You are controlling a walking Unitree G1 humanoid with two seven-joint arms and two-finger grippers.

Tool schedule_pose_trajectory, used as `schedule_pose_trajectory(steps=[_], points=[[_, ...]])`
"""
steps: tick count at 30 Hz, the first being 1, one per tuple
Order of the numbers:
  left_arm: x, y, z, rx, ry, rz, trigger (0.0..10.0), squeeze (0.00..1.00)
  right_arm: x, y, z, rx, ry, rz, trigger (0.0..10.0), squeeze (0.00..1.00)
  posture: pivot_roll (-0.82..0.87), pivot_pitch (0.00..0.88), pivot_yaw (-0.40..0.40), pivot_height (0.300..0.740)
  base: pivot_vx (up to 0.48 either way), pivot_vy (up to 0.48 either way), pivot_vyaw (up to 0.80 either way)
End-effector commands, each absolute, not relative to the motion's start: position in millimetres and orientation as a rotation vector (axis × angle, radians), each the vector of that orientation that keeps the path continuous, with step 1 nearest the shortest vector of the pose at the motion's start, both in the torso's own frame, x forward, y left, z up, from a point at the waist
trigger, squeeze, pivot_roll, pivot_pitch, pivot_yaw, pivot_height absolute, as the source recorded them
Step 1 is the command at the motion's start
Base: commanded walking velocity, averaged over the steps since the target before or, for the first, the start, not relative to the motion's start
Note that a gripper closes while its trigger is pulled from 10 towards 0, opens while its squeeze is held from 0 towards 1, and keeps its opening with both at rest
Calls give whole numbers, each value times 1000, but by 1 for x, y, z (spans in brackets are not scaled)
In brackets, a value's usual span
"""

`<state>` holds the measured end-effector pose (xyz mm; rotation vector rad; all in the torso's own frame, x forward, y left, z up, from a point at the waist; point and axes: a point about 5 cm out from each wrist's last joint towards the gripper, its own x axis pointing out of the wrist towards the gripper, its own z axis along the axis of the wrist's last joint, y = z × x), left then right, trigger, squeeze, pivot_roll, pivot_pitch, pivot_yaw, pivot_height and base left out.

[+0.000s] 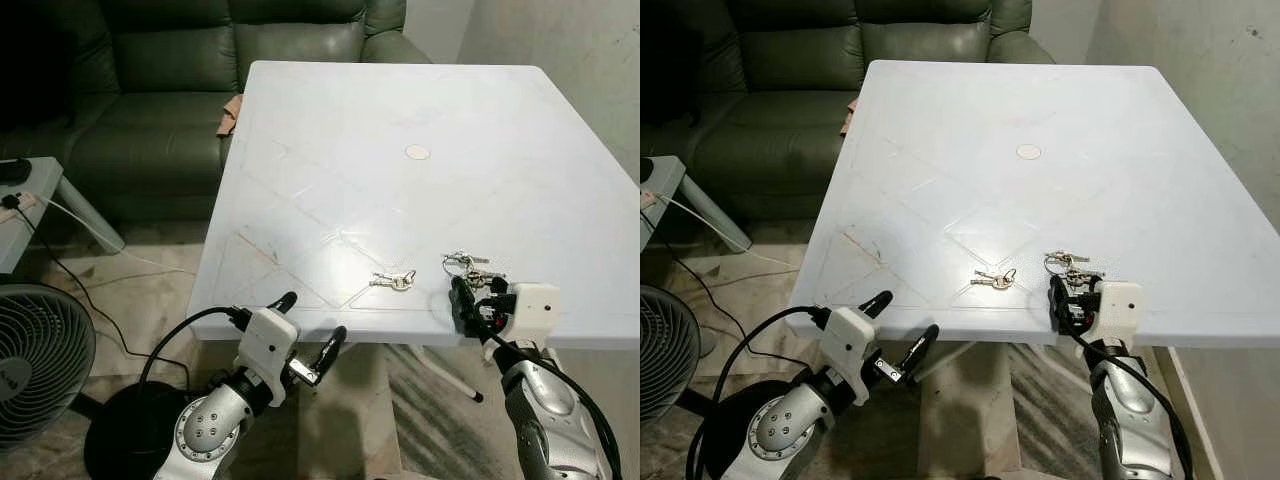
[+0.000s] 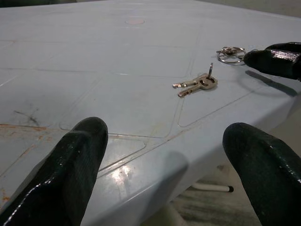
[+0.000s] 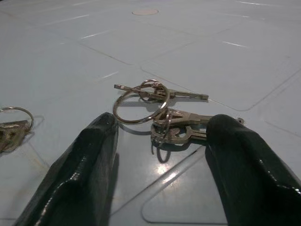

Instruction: Hang keys on a hook

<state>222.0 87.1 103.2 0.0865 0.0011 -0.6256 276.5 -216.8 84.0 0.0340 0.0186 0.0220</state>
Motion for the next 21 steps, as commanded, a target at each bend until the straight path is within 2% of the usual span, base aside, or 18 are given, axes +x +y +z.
schedule_pose_trajectory(steps=[1, 8, 9, 11, 12, 13, 21], points=[[220, 87, 105, 97, 1, -626, 10000, 0, 277, -220, 85, 21, 3, 5, 10000, 0, 25, 135, 5, 740, 0, 0, 0], [220, 87, 105, 96, 2, -626, 10000, 0, 277, -221, 85, 17, 2, 6, 10000, 0, 25, 134, 5, 740, 0, 0, 0], [220, 87, 105, 97, 1, -626, 10000, 0, 277, -220, 85, 15, -1, 13, 3412, 0, 25, 132, 5, 740, 0, 0, 0], [221, 87, 105, 96, 1, -626, 10000, 0, 277, -219, 85, 16, -1, 16, 3412, 0, 25, 132, 5, 740, 0, 0, 0], [221, 87, 105, 97, 0, -626, 10000, 0, 278, -219, 85, 14, -2, 19, 2118, 0, 25, 132, 5, 740, 0, 0, 0], [221, 87, 105, 97, 0, -625, 10000, 0, 278, -218, 85, 13, -3, 22, 0, 0, 27, 131, 5, 740, 0, 0, 0], [221, 86, 105, 98, 0, -622, 10000, 0, 278, -217, 83, 11, 5, 29, 0, 0, 30, 131, 2, 740, 0, 0, 0]])
